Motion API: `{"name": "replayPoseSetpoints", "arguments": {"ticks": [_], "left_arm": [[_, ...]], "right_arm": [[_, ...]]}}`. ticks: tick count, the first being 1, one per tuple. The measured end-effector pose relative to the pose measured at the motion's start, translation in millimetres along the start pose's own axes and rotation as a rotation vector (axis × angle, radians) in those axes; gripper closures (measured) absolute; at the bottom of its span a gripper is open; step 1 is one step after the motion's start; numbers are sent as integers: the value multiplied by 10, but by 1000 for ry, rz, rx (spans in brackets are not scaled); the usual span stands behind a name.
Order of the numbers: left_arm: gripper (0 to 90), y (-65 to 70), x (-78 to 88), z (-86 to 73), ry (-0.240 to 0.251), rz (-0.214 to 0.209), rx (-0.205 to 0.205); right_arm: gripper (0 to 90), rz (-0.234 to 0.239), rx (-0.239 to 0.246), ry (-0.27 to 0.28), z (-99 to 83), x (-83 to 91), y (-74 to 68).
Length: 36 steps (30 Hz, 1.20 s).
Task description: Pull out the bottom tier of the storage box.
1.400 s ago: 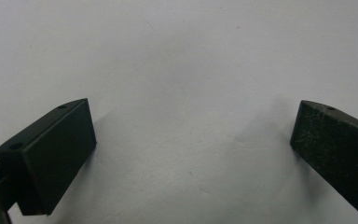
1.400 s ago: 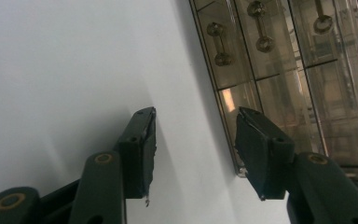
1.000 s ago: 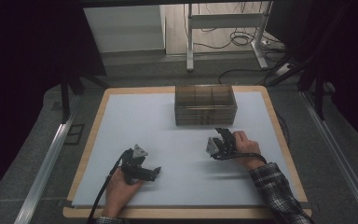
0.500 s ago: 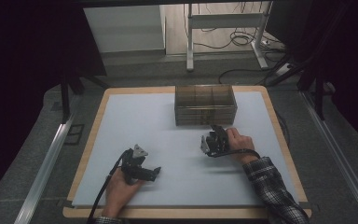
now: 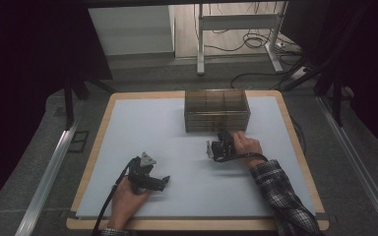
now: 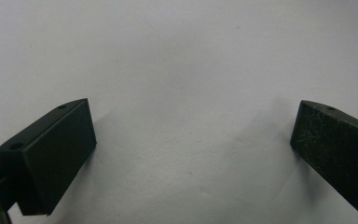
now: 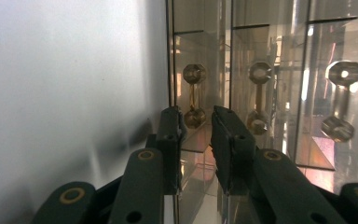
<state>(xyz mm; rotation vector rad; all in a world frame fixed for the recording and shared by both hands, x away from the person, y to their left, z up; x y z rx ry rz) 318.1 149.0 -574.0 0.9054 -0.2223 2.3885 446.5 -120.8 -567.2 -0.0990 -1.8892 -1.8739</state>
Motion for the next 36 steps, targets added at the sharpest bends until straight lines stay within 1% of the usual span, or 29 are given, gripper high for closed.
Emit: {"name": "replayPoseSetpoints", "arguments": {"ticks": [1,2,3,6,8,9,10,11,12,14,15,18,23,24,25,26,27,28,29,30,34,35,36], "left_arm": [[0,0,0,0,0,0,0],[0,0,0,0,0,0,0],[0,0,0,0,0,0,0],[0,0,0,0,0,0,0],[0,0,0,0,0,0,0],[0,0,0,0,0,0,0],[0,0,0,0,0,0,0],[0,0,0,0,0,0,0],[0,0,0,0,0,0,0],[0,0,0,0,0,0,0],[0,0,0,0,0,0,0],[0,0,0,0,0,0,1],[0,0,0,0,0,0,0],[0,0,0,0,0,0,0],[0,0,0,0,0,0,0],[0,0,0,0,0,0,0],[0,0,0,0,0,0,0],[0,0,0,0,0,0,0],[0,0,0,0,0,0,0],[0,0,0,0,0,0,0],[0,1,0,0,0,0,0],[0,0,0,0,0,0,0],[0,1,0,0,0,0,0]], "right_arm": [[742,-6,1,4,-5,-28,-1],[746,43,-9,13,-9,-53,2],[750,-4,1,5,-9,-53,7],[756,-9,10,-3,-9,-65,8],[768,6,13,2,-13,-101,-14],[768,-3,16,1,-10,-102,-20],[769,-34,24,4,-5,-105,-28],[777,-13,26,-1,3,-104,-31],[777,-13,26,-1,3,-104,-31],[783,-19,44,-9,20,-111,-33],[793,-31,58,-18,32,-110,-34],[798,-26,46,-15,31,-99,-36],[798,-18,45,-8,28,-61,-43],[798,-19,42,0,25,-54,-47],[798,35,33,11,23,-54,-47],[798,-10,36,5,25,-30,-54],[798,-23,42,3,28,-12,-56],[798,-23,42,3,28,-12,-56],[798,40,29,20,29,3,-65],[797,-16,37,14,33,31,-67],[797,-15,33,26,37,66,-74],[797,-12,35,22,41,97,-77],[798,-2,29,30,41,105,-84]]}}
Point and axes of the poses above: each handheld gripper's, and its own axes: x roughly backward along the jaws, z roughly out of its top, y roughly to its right, the point moved 3 cm from there along -x, roughly forward along the jaws, and after that the axes turned 6 degrees about y, right-handed, at the moved point
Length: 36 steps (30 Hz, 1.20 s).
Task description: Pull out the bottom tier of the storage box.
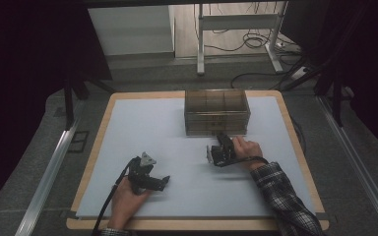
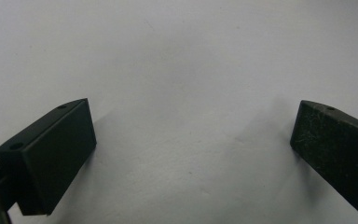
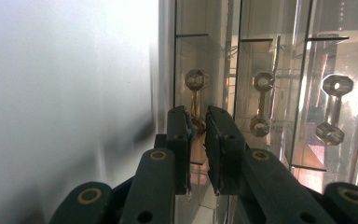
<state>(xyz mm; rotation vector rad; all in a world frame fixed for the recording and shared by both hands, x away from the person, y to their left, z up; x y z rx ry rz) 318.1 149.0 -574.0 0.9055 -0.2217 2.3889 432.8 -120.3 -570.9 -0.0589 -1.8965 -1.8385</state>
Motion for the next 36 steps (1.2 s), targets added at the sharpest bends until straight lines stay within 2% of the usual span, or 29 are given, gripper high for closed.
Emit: {"name": "replayPoseSetpoints", "arguments": {"ticks": [5,6,7,14,22,29,30,31,33,35,36], "left_arm": [[0,0,0,0,0,0,0],[0,0,0,0,0,0,0],[0,0,0,0,0,0,0],[0,0,0,0,0,0,0],[0,0,0,0,0,0,0],[0,0,0,0,0,0,0],[0,0,0,0,0,0,-1],[0,0,0,0,0,0,0],[0,0,0,0,0,0,0],[0,0,0,0,0,0,0],[0,0,0,0,0,0,0]], "right_arm": [[797,-11,7,3,15,75,-17],[797,3,-1,12,16,84,-25],[797,-11,5,5,19,103,-27],[795,-3,8,14,7,179,-87],[784,3,2,17,4,187,-81],[760,29,-39,40,-10,220,-45],[755,28,-34,28,-14,234,-31],[751,37,-50,45,-18,230,-27],[747,43,-47,39,-28,238,-14],[732,67,-79,47,-49,243,11],[732,67,-79,47,-49,243,11]]}}
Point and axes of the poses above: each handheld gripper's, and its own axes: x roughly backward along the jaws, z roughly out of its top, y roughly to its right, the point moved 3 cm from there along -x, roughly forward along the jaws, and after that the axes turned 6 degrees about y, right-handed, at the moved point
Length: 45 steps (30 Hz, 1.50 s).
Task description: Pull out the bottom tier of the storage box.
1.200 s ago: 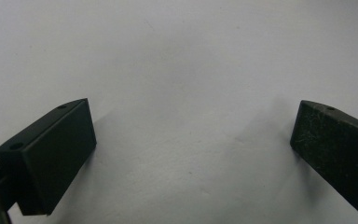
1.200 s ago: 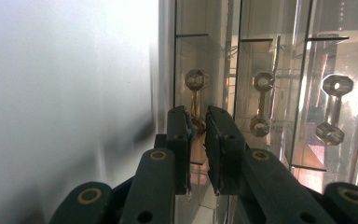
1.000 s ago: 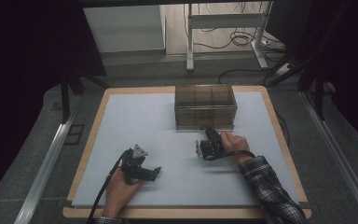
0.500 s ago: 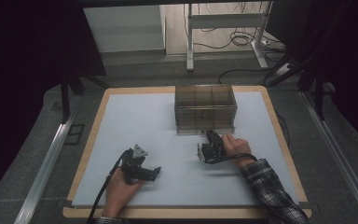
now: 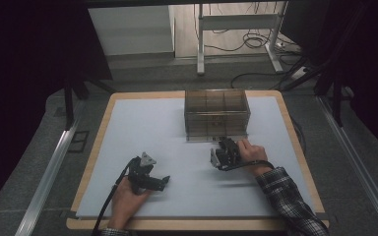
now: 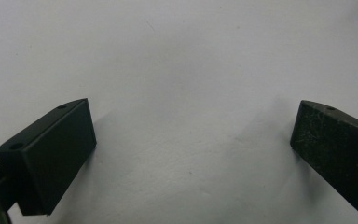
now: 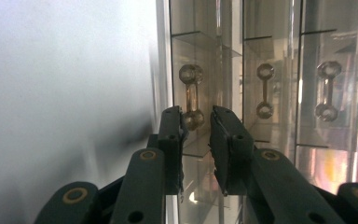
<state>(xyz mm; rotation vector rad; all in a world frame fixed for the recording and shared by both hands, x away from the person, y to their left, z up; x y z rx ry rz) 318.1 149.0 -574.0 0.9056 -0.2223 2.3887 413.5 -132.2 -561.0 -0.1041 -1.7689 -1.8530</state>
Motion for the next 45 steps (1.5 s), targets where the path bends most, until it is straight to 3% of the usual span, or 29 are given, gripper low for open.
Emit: {"name": "replayPoseSetpoints", "arguments": {"ticks": [13,14,19,23,34,45], "left_arm": [[0,0,0,0,0,0,0],[0,0,0,0,0,0,0],[0,-1,0,0,0,0,-1],[0,0,0,0,0,0,0],[0,0,0,0,0,0,0],[0,-1,0,0,0,0,0]], "right_arm": [[731,109,-105,27,-17,44,134],[726,141,-124,37,-26,44,162],[722,184,-175,50,-48,49,223],[702,254,-234,74,-83,52,290],[678,335,-302,103,-179,67,433],[665,463,-397,138,-339,41,625]]}}
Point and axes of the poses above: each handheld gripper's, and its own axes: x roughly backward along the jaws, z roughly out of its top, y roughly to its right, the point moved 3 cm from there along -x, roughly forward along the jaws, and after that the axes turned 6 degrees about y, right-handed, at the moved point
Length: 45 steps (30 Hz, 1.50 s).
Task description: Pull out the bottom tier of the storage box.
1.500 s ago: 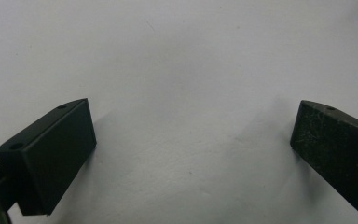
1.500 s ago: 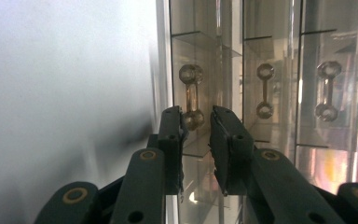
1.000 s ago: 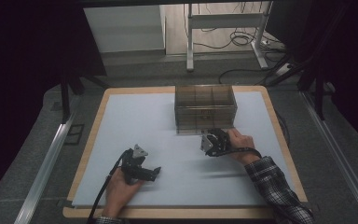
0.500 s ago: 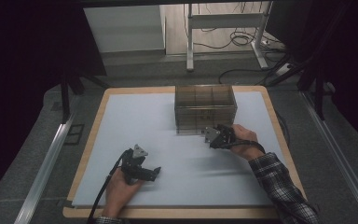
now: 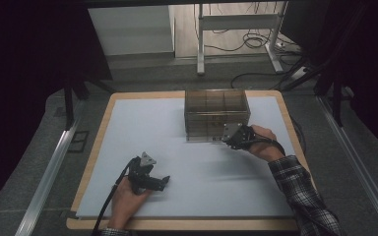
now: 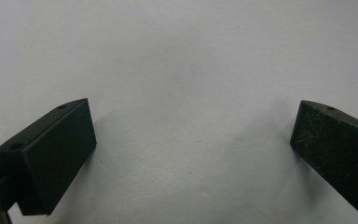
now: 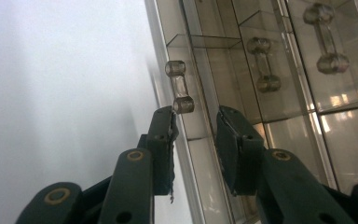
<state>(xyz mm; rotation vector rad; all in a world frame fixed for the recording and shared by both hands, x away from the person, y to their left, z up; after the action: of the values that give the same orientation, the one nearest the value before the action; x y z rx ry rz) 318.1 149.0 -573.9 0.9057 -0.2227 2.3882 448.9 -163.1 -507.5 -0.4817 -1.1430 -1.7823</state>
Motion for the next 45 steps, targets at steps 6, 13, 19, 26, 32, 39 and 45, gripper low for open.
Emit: {"name": "replayPoseSetpoints", "arguments": {"ticks": [6,13,19,26,32,39,45], "left_arm": [[0,0,0,0,0,0,0],[0,0,0,0,0,0,0],[0,0,0,0,0,0,1],[0,0,0,0,0,0,0],[0,0,0,0,1,0,0],[0,0,0,0,1,0,0],[0,1,0,0,0,0,0]], "right_arm": [[664,67,-56,-9,-88,8,160],[671,146,-97,-22,-214,-43,309],[720,233,-101,-18,-289,-119,380],[801,291,-97,-31,-325,-208,421],[856,368,-48,-28,-331,-239,466],[865,415,-41,-34,-299,-225,487],[865,436,-32,-36,-277,-166,441]]}}
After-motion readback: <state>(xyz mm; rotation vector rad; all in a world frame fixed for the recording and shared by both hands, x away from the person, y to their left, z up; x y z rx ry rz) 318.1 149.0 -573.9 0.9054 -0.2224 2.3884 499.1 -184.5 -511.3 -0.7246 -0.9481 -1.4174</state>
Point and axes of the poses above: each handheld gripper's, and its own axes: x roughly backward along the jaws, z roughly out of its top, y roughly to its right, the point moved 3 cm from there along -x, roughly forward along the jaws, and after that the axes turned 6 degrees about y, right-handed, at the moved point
